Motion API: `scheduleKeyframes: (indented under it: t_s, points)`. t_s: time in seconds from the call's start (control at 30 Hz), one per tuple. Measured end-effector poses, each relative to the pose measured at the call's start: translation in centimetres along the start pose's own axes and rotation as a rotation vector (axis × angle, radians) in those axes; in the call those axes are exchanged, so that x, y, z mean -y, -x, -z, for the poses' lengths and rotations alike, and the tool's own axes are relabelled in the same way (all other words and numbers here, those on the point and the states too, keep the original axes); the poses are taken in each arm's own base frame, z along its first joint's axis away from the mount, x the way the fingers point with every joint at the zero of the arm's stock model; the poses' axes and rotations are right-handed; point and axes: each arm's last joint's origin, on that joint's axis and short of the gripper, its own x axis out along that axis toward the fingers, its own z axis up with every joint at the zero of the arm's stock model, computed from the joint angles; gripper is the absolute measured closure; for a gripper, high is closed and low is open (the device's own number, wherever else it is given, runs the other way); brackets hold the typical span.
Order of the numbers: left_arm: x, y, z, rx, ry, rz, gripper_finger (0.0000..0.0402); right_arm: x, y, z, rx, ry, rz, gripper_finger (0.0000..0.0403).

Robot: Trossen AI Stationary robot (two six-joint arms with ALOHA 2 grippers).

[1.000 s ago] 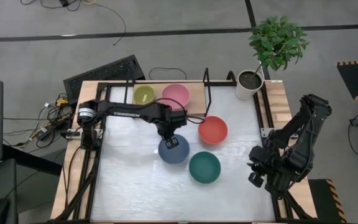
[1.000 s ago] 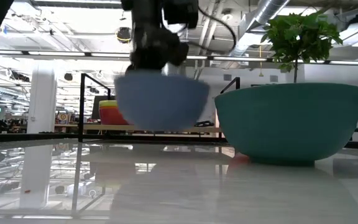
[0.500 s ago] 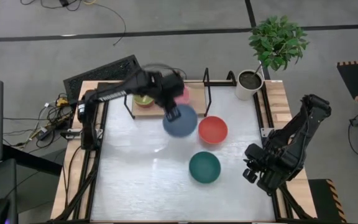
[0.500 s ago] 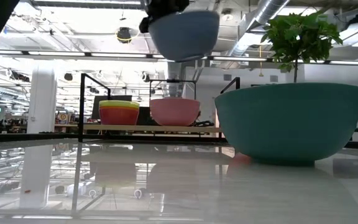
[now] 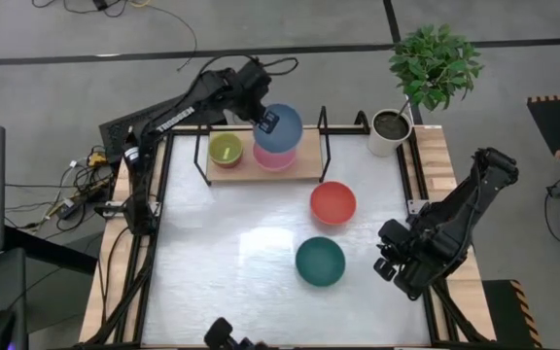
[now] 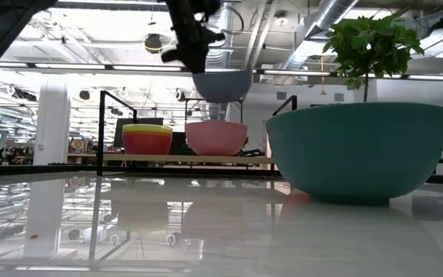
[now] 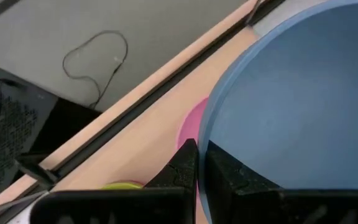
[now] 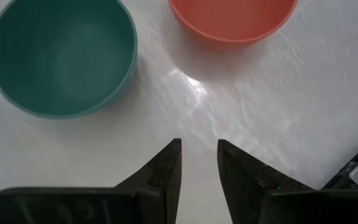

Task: Place and stack bowls onto a shelf
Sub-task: Stack the blue bowl on top of the pink bowl

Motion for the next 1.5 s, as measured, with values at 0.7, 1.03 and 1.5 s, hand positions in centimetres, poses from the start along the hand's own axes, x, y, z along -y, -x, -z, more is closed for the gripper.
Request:
scheduleKeyframes:
  t_s: [0.7,1.03,1.5]
  points:
    - [-2.9,-7.3,0.1,-0.233,-0.066,0.053,0.0401,-0.1,-0.1,-0.2,0.000,-0.030,-0.006,0.0275]
    - [-2.9,-7.6,0.3,-0.247,-0.092,0.063,0.0401,-0.1,-0.1,-0.2,0.000,-0.030,-0.005,0.0275]
    - [-2.8,-7.6,0.2,-0.244,-0.094,0.112,0.0401,-0.1,-0.1,-0.2,0.000,-0.033,-0.006,0.0275]
